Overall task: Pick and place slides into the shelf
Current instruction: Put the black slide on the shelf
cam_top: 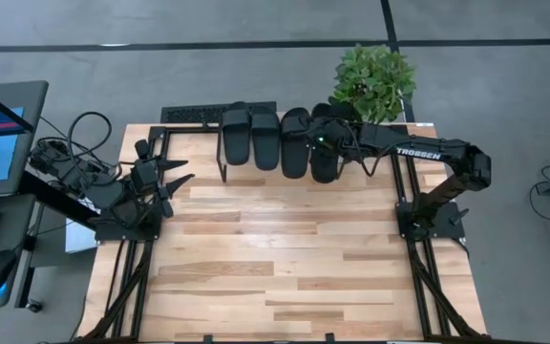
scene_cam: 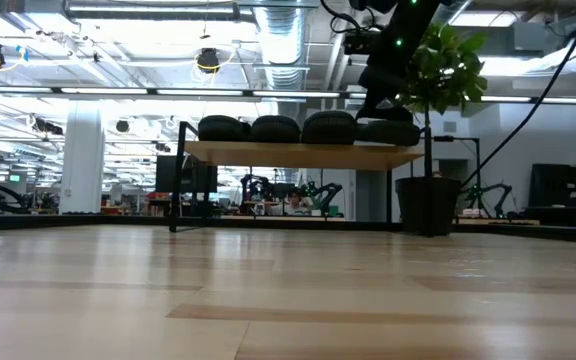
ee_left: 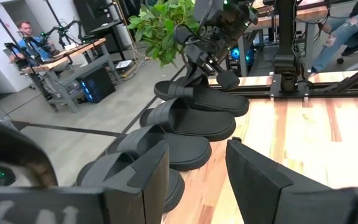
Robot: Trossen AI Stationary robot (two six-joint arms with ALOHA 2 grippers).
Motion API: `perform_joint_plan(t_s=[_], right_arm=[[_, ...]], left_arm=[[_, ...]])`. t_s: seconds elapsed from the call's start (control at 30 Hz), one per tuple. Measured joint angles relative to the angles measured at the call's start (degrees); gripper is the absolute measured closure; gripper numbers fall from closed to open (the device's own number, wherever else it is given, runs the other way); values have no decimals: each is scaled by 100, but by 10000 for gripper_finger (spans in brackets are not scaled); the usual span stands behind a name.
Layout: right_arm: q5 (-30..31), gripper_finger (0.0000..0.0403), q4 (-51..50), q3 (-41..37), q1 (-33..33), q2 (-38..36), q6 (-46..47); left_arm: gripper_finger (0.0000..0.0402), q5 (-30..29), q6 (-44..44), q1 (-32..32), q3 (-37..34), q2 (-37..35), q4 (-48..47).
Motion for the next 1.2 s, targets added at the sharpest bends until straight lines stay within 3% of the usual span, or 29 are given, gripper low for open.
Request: perform_joint_plan(t_s=[0.27,0.77,1.2], right_arm=[[-455,403,-41,-2,-163,0,-34],[-688,403,-12,4,-401,259,-87],[-15,403,539,-39,-59,88,-350]], left_arm=[[252,0,-2,0,0,2,-1],[252,2,-181,0,0,0,-141],[252,65,-304,0,0,0,-262]])
